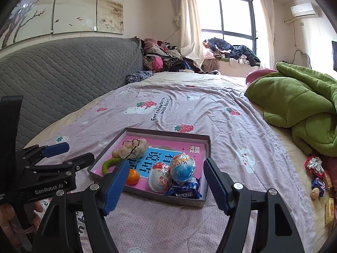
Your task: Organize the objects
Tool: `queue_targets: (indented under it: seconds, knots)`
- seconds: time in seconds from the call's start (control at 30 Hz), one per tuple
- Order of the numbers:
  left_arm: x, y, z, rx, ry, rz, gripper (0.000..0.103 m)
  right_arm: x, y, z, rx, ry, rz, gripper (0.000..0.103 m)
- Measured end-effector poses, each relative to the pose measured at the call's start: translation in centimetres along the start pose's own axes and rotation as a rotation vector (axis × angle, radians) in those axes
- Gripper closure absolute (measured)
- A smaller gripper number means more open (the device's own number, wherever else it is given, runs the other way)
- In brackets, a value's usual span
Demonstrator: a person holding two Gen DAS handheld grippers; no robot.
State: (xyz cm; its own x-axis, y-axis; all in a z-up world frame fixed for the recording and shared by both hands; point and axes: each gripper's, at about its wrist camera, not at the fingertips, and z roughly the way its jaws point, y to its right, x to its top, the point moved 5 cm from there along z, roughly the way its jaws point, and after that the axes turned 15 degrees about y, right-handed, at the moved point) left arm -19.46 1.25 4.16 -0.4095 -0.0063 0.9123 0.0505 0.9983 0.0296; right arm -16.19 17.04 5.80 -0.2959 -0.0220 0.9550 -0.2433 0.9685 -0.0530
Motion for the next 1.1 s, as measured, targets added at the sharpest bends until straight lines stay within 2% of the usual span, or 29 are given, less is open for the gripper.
queue_targets:
  seconds: [0.43, 0.6, 0.83, 1.1]
  knots:
    - [-1.6, -0.5, -1.7, 0.008, -0.022, 0.001, 0.027, -2.2, -0.3, -2.5, 0.001, -0.009, 0.017, 0.031]
    - [-2.1, -0.3, -2.5, 0.034, -0.002, 0.049, 0.027, -2.9, -0.6, -2.8, 0.002, -0.018, 0.021, 0.031]
    - [-2.9, -0.3, -3.2, 0.004, -0.004, 0.036, 0.027, -3.7, -0.7, -3.1, -0.007, -0.02, 0.02, 0.031]
    - [-4.8, -0.3, -3.7, 0.005, -0.027, 0.039, 0.027, -5.0, -1.5, -3.5, 0.002, -0.039, 0.018, 0.031]
